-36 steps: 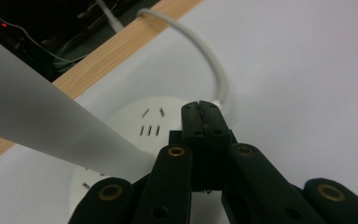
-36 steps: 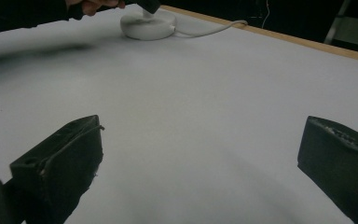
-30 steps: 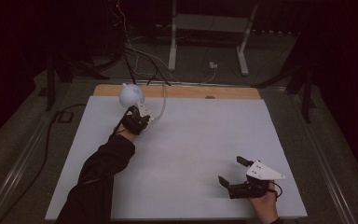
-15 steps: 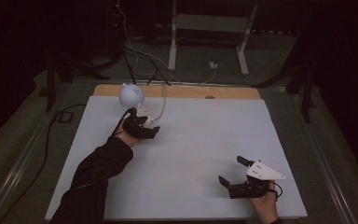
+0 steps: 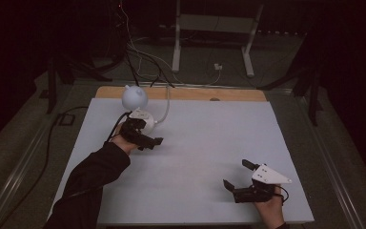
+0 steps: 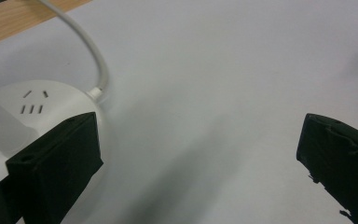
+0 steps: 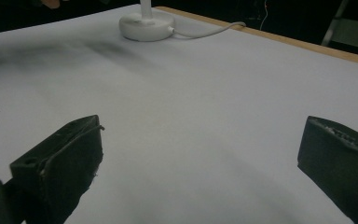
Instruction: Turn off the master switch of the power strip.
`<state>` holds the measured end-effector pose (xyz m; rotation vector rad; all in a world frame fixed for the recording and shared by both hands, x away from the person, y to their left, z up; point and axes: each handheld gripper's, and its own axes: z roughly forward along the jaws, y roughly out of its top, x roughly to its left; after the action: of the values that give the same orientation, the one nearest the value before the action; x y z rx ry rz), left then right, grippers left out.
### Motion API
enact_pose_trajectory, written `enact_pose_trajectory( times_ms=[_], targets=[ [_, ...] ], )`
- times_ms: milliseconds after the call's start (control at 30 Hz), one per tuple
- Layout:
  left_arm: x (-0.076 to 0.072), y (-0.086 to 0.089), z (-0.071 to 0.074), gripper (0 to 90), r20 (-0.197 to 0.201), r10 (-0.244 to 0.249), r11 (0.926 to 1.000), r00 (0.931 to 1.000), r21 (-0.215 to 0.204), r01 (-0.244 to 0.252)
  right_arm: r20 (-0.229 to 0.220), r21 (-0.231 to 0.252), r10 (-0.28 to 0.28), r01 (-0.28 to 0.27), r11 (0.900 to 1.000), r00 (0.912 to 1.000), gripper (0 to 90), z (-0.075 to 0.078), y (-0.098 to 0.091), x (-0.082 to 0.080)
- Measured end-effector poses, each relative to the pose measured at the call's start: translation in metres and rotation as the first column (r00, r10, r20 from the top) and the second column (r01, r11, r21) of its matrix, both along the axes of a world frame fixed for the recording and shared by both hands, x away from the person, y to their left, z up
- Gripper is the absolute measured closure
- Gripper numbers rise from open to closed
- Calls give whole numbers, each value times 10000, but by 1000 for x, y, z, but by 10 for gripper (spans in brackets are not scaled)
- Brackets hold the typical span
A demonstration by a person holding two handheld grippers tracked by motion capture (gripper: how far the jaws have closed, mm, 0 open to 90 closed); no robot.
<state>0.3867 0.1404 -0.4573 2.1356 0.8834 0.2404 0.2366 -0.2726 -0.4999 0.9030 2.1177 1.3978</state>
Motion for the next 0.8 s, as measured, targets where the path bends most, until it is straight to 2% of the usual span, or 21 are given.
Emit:
enact_pose_trajectory(
  times_ms=[67, 333, 800],
  targets=[
    [-2, 4, 0, 3, -3, -44, 10000, 10000, -77, 44, 5, -6, 8, -8, 10000, 10000, 0, 0, 0, 0],
    [-15, 19, 0, 3, 63, -32, 9999, 10000, 142, 31, -31, -38, 2, -3, 10000, 10000, 0, -1, 1, 0],
    [-50, 47, -3, 3, 111, 53, 9999, 9999, -117, -52, -75, -81, 19, -20, 10000, 10000, 0, -1, 2, 1]
  ],
)
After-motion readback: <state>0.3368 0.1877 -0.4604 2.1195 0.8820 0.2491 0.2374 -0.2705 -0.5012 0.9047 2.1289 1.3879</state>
